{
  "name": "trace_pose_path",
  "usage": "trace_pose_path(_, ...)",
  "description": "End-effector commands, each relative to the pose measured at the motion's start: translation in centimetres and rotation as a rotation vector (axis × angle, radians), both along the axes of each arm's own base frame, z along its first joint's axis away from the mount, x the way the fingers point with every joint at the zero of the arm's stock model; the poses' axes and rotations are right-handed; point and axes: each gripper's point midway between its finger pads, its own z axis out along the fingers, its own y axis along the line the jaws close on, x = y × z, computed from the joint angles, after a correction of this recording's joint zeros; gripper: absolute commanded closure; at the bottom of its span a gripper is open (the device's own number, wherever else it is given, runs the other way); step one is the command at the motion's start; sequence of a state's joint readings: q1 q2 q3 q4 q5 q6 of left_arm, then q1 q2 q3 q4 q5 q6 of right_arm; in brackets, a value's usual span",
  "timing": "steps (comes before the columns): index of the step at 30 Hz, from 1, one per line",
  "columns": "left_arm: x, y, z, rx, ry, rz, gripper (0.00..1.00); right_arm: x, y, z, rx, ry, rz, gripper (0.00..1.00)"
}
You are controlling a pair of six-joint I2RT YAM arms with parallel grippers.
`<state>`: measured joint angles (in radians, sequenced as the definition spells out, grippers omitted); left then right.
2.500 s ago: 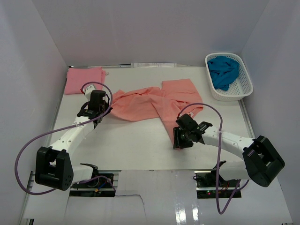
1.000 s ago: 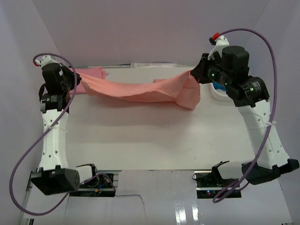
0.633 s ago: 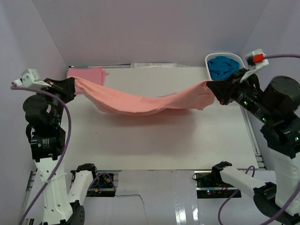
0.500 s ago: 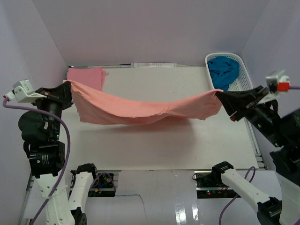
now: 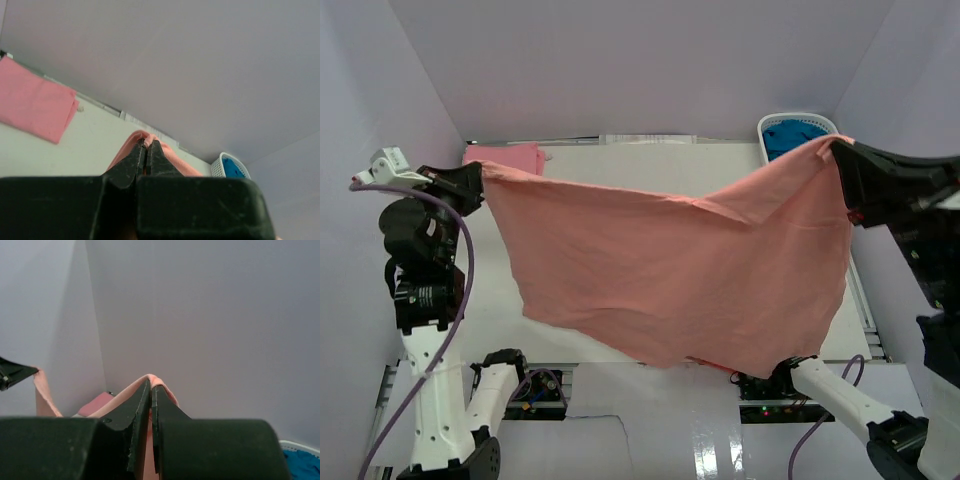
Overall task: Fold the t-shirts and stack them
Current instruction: Flatten out the tshirt
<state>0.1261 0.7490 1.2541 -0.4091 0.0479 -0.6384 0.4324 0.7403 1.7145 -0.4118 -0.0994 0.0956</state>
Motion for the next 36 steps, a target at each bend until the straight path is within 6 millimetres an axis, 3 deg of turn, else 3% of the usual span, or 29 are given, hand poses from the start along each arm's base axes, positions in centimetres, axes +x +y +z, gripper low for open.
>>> trace_pose_path(1,4.3,-0.2,-6.7,-0.087,0.191,-0.030,1.00,7.8,1.1,-2.6,-0.021,0.207,-0.118,0.92)
trace_pose_path(2,5.3,-0.2,-9.9,-0.110,0.254,-0.033,1.00,10.0,2.1,-4.9,-0.048,0.292,-0.121,0.92)
trace_pose_path(3,5.7,-0.2,-11.6,-0.124,0.286,-0.036,1.00,12.2,2.9,-8.5,-0.073,0.389,-0.132,0.92)
trace_pose_path(5,7.4,-0.3,-16.4,-0.148,0.398,-0.045,1.00,15.4,4.3,-13.2,-0.093,0.513,-0.138,0.92)
trace_pose_path(7,9.1,-0.5,-20.6,-0.164,0.518,-0.064,1.00,18.6,5.7,-20.0,-0.152,0.668,-0.155,0.92)
trace_pose_path(10,10.9,-0.5,-22.9,-0.180,0.557,-0.075,1.00,22.4,6.1,-25.4,-0.163,0.769,-0.184,0.92)
trace_pose_path(11,11.7,-0.5,-24.1,-0.188,0.582,-0.075,1.00,23.3,6.4,-26.2,-0.164,0.787,-0.164,0.92)
trace_pose_path(13,13.1,-0.8,-24.1,-0.193,0.576,-0.091,1.00,25.9,6.1,-27.7,-0.157,0.843,-0.160,0.92)
trace_pose_path(14,14.2,-0.8,-25.8,-0.209,0.628,-0.096,1.00,26.8,6.4,-27.7,-0.151,0.853,-0.118,0.92)
trace_pose_path(15,15.6,-1.0,-24.6,-0.215,0.608,-0.111,1.00,27.7,6.4,-27.8,-0.148,0.863,-0.104,0.92)
trace_pose_path(16,16.5,-1.5,-24.8,-0.223,0.619,-0.132,1.00,30.2,6.2,-27.4,-0.138,0.866,-0.106,0.92)
trace_pose_path(17,17.5,-1.9,-24.9,-0.227,0.633,-0.154,1.00,31.2,6.6,-26.9,-0.135,0.867,-0.073,0.92)
trace_pose_path(18,20.1,-2.2,-24.9,-0.232,0.643,-0.167,1.00,33.5,6.6,-29.4,-0.148,0.943,-0.070,0.92)
trace_pose_path(19,21.1,-2.9,-25.0,-0.244,0.668,-0.206,1.00,34.8,7.0,-24.6,-0.130,0.852,-0.046,0.92)
trace_pose_path(20,22.4,-3.2,-24.7,-0.251,0.675,-0.230,1.00,36.0,6.9,-23.5,-0.125,0.841,-0.041,0.92)
trace_pose_path(21,25.3,-3.3,-23.4,-0.257,0.649,-0.257,1.00,36.8,6.9,-22.8,-0.124,0.855,-0.026,0.92)
trace_pose_path(22,26.4,-3.8,-22.9,-0.268,0.652,-0.290,1.00,39.5,6.7,-24.1,-0.114,0.885,-0.014,0.92)
trace_pose_path(23,27.5,-4.2,-21.9,-0.273,0.635,-0.319,1.00,39.3,7.2,-17.5,-0.085,0.737,0.064,0.92)
trace_pose_path(24,28.3,-5.1,-20.4,-0.275,0.609,-0.381,1.00,39.4,7.3,-15.5,-0.030,0.720,0.113,0.92)
trace_pose_path(26,30.4,-5.5,-14.6,-0.247,0.484,-0.437,1.00,39.5,5.8,-11.4,0.034,0.604,0.214,0.92)
trace_pose_path(28,29.8,-5.5,-8.6,-0.188,0.354,-0.442,1.00,35.9,4.1,-6.1,0.066,0.447,0.296,0.92)
trace_pose_path(29,29.2,-5.4,-7.3,-0.178,0.325,-0.430,1.00,36.7,3.6,-9.7,0.081,0.526,0.282,0.92)
trace_pose_path(30,28.5,-5.2,-6.8,-0.171,0.310,-0.425,1.00,33.3,3.4,-7.5,0.057,0.451,0.267,0.92)
trace_pose_path(31,27.1,-5.3,-7.5,-0.172,0.321,-0.424,1.00,32.4,3.5,-8.0,0.044,0.431,0.281,0.92)
trace_pose_path(32,26.2,-5.5,-8.6,-0.175,0.333,-0.428,1.00,32.7,3.6,-12.6,0.057,0.531,0.290,0.92)
trace_pose_path(33,25.6,-5.8,-8.7,-0.168,0.292,-0.447,1.00,30.7,3.8,-12.8,0.051,0.529,0.296,0.92)
trace_pose_path(34,22.7,-6.2,-12.3,-0.201,0.345,-0.450,1.00,29.8,4.2,-14.4,0.038,0.543,0.331,0.92)
trace_pose_path(35,21.4,-6.5,-13.2,-0.201,0.333,-0.460,1.00,29.2,4.3,-16.7,0.044,0.586,0.334,0.92)
trace_pose_path(36,20.1,-6.7,-13.4,-0.192,0.300,-0.468,1.00,27.9,4.3,-21.1,0.064,0.686,0.328,0.92)
